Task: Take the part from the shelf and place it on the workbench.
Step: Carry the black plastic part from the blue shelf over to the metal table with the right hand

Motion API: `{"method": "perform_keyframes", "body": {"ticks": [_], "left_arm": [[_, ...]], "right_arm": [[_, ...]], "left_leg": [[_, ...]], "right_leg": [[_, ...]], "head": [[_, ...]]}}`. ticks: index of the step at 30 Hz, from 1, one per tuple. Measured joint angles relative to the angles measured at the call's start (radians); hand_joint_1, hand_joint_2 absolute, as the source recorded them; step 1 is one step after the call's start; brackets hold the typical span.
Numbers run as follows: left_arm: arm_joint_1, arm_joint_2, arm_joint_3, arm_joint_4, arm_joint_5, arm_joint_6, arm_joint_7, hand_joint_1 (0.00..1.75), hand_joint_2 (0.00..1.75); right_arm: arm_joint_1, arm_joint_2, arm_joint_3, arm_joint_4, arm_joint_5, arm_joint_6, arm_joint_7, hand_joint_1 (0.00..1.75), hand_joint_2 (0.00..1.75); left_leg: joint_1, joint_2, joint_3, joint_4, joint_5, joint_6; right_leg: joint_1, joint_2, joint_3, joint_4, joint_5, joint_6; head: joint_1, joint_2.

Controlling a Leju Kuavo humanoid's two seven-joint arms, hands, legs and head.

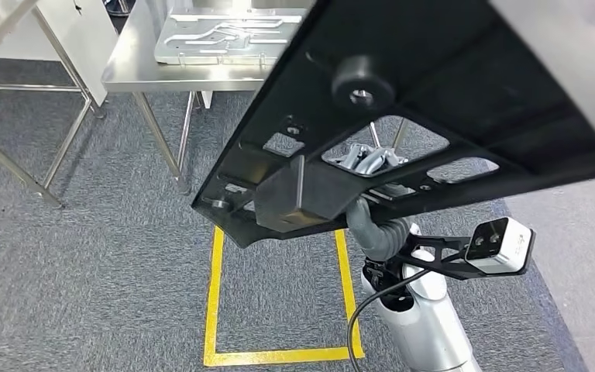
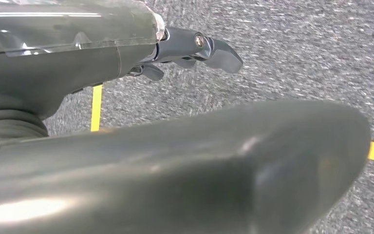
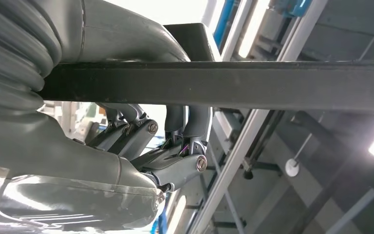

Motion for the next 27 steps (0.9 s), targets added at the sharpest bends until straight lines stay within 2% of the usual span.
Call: {"method": "perform_keyframes", "body": {"ticks": [1, 2, 3, 5, 6, 7, 8, 10, 11, 12, 13, 15, 16, 17, 18, 19, 21, 22, 23, 25, 26, 27], "left_arm": [[0.001, 0.000, 0.000, 0.000, 0.000, 0.000, 0.000, 0.00, 0.00], [0.002, 0.000, 0.000, 0.000, -0.001, 0.000, 0.000, 0.00, 0.00], [0.003, 0.000, 0.000, 0.000, -0.001, 0.000, 0.000, 0.00, 0.00], [0.003, 0.000, 0.000, 0.000, -0.002, 0.000, -0.002, 0.00, 0.00], [0.003, 0.000, 0.000, 0.000, -0.002, -0.001, -0.003, 0.00, 0.00], [0.002, 0.000, 0.000, 0.000, -0.002, -0.001, -0.005, 0.00, 0.00], [0.001, 0.000, 0.000, 0.000, -0.002, -0.001, -0.006, 0.00, 0.00], [0.000, 0.000, 0.000, 0.000, -0.003, -0.001, -0.008, 0.00, 0.00], [-0.003, 0.000, 0.000, 0.000, -0.003, -0.002, -0.009, 0.00, 0.00], [-0.005, 0.000, -0.001, 0.000, -0.004, -0.003, -0.009, 0.00, 0.00], [-0.008, 0.000, -0.001, 0.000, -0.005, -0.004, -0.009, 0.00, 0.00], [-0.007, -0.001, -0.002, 0.000, -0.006, -0.004, -0.009, 0.00, 0.00], [-0.004, 0.000, -0.002, 0.000, -0.007, -0.004, -0.009, 0.00, 0.00], [-0.001, 0.000, -0.002, 0.000, -0.007, -0.004, -0.009, 0.00, 0.00], [0.001, 0.000, -0.002, 0.000, -0.007, -0.004, -0.009, 0.00, 0.00], [0.003, 0.000, -0.002, 0.000, -0.006, -0.003, -0.009, 0.00, 0.00], [0.006, 0.001, -0.002, 0.000, -0.004, -0.003, -0.009, 0.00, 0.00], [0.008, 0.002, -0.001, 0.000, -0.002, -0.002, -0.009, 0.00, 0.00], [0.009, 0.002, -0.001, 0.000, -0.001, -0.001, -0.009, 0.00, 0.00], [0.008, 0.002, -0.001, 0.000, 0.000, -0.001, -0.009, 0.00, 0.00], [0.007, 0.002, -0.001, 0.000, 0.000, -0.001, -0.009, 0.00, 0.00], [0.005, 0.001, -0.001, 0.000, 0.000, -0.001, -0.010, 0.00, 0.00]], "right_arm": [[0.002, 0.000, -0.001, 0.000, 0.000, -0.001, 0.000, 1.61, 1.75], [0.003, -0.001, -0.002, 0.000, 0.000, -0.003, 0.000, 1.61, 1.75], [0.004, -0.001, -0.003, 0.000, 0.000, -0.003, 0.001, 1.61, 1.75], [0.004, -0.002, -0.004, 0.000, 0.000, -0.004, 0.001, 1.61, 1.75], [0.005, -0.003, -0.005, 0.000, 0.000, -0.004, 0.002, 1.61, 1.75], [0.005, -0.004, -0.005, 0.000, 0.000, -0.004, 0.003, 1.61, 1.75], [0.005, -0.004, -0.006, -0.001, 0.000, -0.004, 0.004, 1.61, 1.75], [0.004, -0.005, -0.008, -0.003, -0.001, -0.004, 0.005, 1.61, 1.75], [0.002, -0.005, -0.008, -0.005, -0.001, -0.004, 0.005, 1.61, 1.75], [0.000, -0.005, -0.009, -0.006, -0.001, -0.004, 0.005, 1.61, 1.75], [-0.001, -0.005, -0.009, -0.007, -0.002, -0.004, 0.005, 1.61, 1.75], [0.002, -0.005, -0.009, -0.008, -0.002, -0.004, 0.005, 1.61, 1.75], [0.006, -0.005, -0.009, -0.008, -0.002, -0.004, 0.005, 1.61, 1.75], [0.010, -0.005, -0.009, -0.008, -0.002, -0.004, 0.006, 1.61, 1.75], [0.012, -0.005, -0.009, -0.008, -0.001, -0.005, 0.006, 1.61, 1.75], [0.014, -0.005, -0.009, -0.007, -0.001, -0.005, 0.006, 1.61, 1.75], [0.015, -0.005, -0.010, -0.005, 0.000, -0.006, 0.006, 1.61, 1.75], [0.016, -0.005, -0.010, -0.003, 0.000, -0.008, 0.007, 1.61, 1.75], [0.017, -0.005, -0.011, -0.001, 0.001, -0.010, 0.008, 1.61, 1.75], [0.015, -0.005, -0.012, 0.001, 0.002, -0.014, 0.009, 1.61, 1.75], [0.013, -0.005, -0.013, 0.000, 0.002, -0.017, 0.009, 1.61, 1.75], [0.010, -0.005, -0.014, 0.000, 0.002, -0.018, 0.009, 1.61, 1.75]], "left_leg": [[0.000, -0.001, 0.013, 0.000, -0.011, -0.001], [0.000, -0.002, 0.028, 0.000, -0.022, -0.002], [0.000, -0.003, 0.046, 0.000, -0.035, -0.004], [0.000, -0.003, 0.079, 0.000, -0.061, -0.010], [-0.001, -0.004, 0.091, -0.001, -0.073, -0.015], [-0.002, -0.004, 0.100, -0.005, -0.084, -0.022], [-0.003, -0.004, 0.110, -0.004, -0.087, -0.028], [-0.002, -0.001, 0.125, 0.001, -0.087, -0.040], [-0.001, 0.000, 0.123, 0.024, -0.084, -0.043], [0.001, 0.001, 0.107, 0.059, -0.089, -0.046], [0.002, 0.002, 0.074, 0.113, -0.102, -0.049], [0.003, 0.001, -0.017, 0.230, -0.152, -0.055], [0.002, 0.001, -0.056, 0.265, -0.180, -0.056], [0.002, 0.001, -0.083, 0.270, -0.195, -0.056], [0.002, 0.001, -0.096, 0.245, -0.187, -0.054], [0.000, 0.001, -0.099, 0.195, -0.148, -0.049], [-0.007, 0.000, -0.096, 0.087, -0.022, -0.034], [-0.011, -0.002, -0.091, 0.054, 0.024, -0.028], [-0.013, -0.004, -0.088, 0.038, 0.048, -0.022], [-0.011, -0.005, -0.066, 0.028, 0.044, -0.013], [-0.009, -0.006, -0.053, 0.019, 0.042, -0.008], [-0.007, -0.006, -0.039, 0.013, 0.038, -0.004]], "right_leg": [[-0.001, -0.001, -0.031, 0.019, -0.013, 0.002], [-0.002, -0.002, -0.048, 0.009, -0.008, 0.001], [-0.003, -0.003, -0.051, -0.031, 0.019, -0.002], [0.000, -0.005, -0.035, -0.153, 0.130, -0.015], [0.003, -0.006, -0.027, -0.200, 0.174, -0.020], [0.006, -0.007, -0.020, -0.227, 0.201, -0.026], [0.009, -0.005, -0.015, -0.238, 0.205, -0.030], [0.010, -0.001, 0.010, -0.249, 0.191, -0.043], [0.008, 0.000, 0.026, -0.256, 0.185, -0.050], [0.008, 0.000, 0.040, -0.261, 0.178, -0.056], [0.008, 0.000, 0.053, -0.263, 0.170, -0.061], [0.011, 0.001, 0.075, -0.264, 0.150, -0.068], [0.013, 0.003, 0.088, -0.264, 0.138, -0.069], [0.014, 0.005, 0.104, -0.264, 0.125, -0.069], [0.015, 0.006, 0.122, -0.264, 0.111, -0.069], [0.016, 0.007, 0.142, -0.264, 0.096, -0.068], [0.019, 0.010, 0.174, -0.263, 0.069, -0.064], [0.020, 0.012, 0.185, -0.263, 0.056, -0.060], [0.020, 0.014, 0.193, -0.260, 0.049, -0.054], [0.020, 0.015, 0.199, -0.245, 0.050, -0.041], [0.020, 0.013, 0.193, -0.222, 0.056, -0.034], [0.019, 0.010, 0.174, -0.187, 0.056, -0.028]], "head": [[0.000, 0.000], [0.000, 0.000], [0.000, 0.000], [0.000, 0.000], [0.000, 0.000], [0.000, 0.000], [0.000, 0.000], [0.000, 0.000], [0.000, 0.000], [0.000, 0.000], [0.000, 0.000], [0.000, 0.000], [0.000, 0.000], [0.000, 0.000], [0.000, 0.000], [0.000, 0.000], [0.000, 0.000], [0.000, 0.000], [0.000, 0.000], [0.000, 0.000], [0.000, 0.000], [0.000, 0.000]]}}
